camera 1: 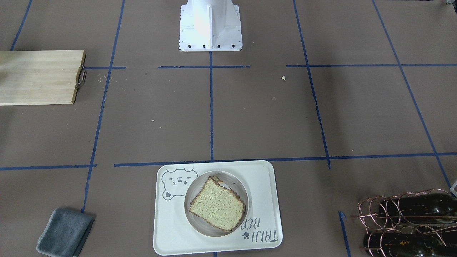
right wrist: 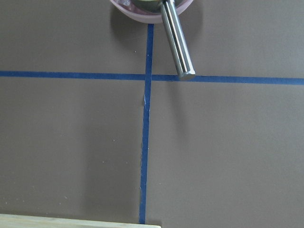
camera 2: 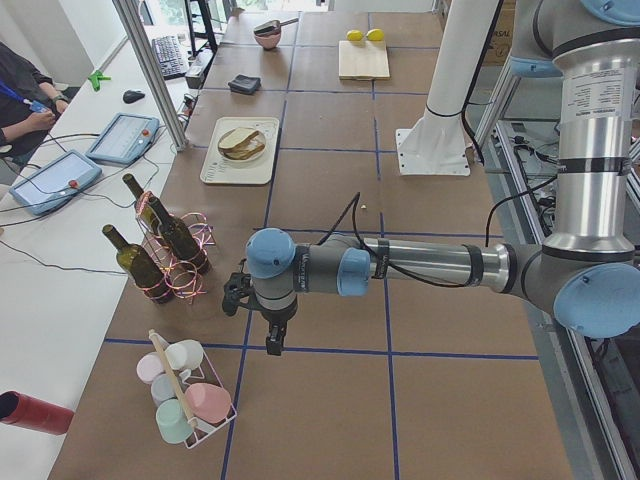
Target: Make sandwich and place on tray
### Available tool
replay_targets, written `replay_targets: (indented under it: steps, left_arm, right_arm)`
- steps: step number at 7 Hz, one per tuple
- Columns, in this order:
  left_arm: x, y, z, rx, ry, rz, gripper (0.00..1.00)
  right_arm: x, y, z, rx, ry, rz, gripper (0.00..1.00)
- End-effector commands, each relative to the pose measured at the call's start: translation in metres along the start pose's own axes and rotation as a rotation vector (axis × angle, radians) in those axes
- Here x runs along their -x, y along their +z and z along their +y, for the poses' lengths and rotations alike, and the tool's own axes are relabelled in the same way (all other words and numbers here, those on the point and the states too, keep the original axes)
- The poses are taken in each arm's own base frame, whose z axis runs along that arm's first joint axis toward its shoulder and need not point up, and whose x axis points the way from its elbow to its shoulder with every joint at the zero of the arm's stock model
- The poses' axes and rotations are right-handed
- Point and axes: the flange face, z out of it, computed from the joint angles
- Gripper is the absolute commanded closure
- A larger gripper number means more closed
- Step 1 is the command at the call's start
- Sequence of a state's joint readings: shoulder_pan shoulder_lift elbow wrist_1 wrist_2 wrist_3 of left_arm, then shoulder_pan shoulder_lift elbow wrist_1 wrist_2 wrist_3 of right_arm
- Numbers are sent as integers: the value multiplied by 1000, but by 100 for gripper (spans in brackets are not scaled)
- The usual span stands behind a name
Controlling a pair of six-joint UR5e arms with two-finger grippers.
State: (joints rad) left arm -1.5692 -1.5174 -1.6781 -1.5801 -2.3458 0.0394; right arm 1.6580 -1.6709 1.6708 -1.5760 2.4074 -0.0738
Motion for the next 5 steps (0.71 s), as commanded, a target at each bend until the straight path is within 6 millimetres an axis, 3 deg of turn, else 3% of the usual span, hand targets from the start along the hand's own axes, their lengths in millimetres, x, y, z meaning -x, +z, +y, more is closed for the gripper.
replay_targets:
  steps: [1,5]
  left_arm:
    - [-2,-1,-1,-3,-1,1,0]
    - [-2,-1,-2,-3,-1,1,0]
  right_arm:
    - [20,-21,-3,-44,94,9,0]
    - [18,-18,0,-40,82,7,0]
